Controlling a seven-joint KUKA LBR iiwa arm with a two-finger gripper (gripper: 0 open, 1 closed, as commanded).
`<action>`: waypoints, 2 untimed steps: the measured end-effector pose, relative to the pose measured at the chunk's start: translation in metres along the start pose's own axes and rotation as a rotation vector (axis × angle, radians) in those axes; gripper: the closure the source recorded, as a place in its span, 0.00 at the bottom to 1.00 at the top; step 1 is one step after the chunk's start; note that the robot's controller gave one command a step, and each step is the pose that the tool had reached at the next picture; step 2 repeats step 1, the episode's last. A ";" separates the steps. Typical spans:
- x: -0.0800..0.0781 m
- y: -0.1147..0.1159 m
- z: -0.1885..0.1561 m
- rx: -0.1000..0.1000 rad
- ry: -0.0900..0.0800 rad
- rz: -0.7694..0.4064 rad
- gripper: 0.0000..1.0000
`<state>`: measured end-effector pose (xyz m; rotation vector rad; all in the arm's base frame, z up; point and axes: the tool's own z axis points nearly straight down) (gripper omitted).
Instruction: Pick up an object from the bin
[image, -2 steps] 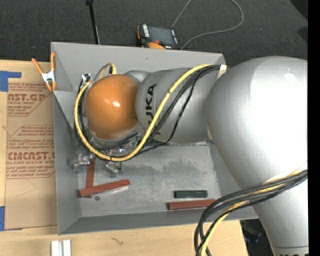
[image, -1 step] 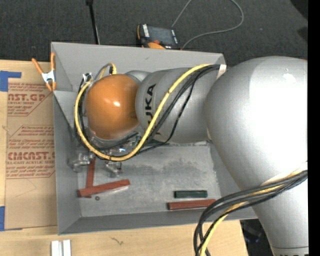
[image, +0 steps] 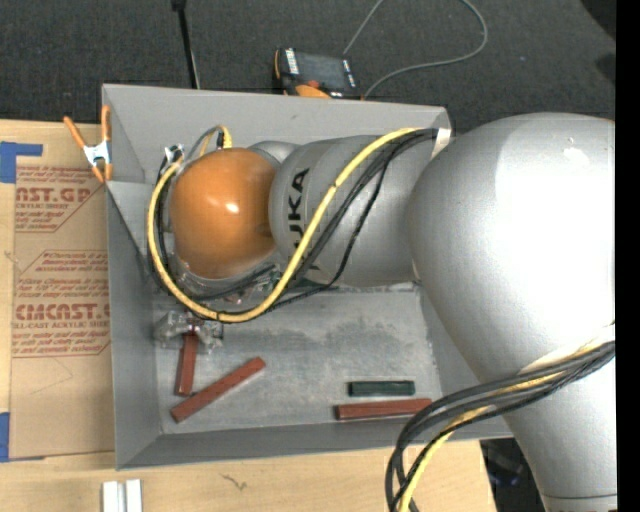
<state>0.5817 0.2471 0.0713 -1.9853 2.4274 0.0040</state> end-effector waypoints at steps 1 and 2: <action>-0.001 0.000 -0.003 -0.002 0.001 0.002 1.00; -0.001 0.000 -0.003 -0.002 0.001 0.002 1.00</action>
Offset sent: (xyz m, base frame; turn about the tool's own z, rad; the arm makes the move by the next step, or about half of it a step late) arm 0.0000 0.0000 0.0027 0.0000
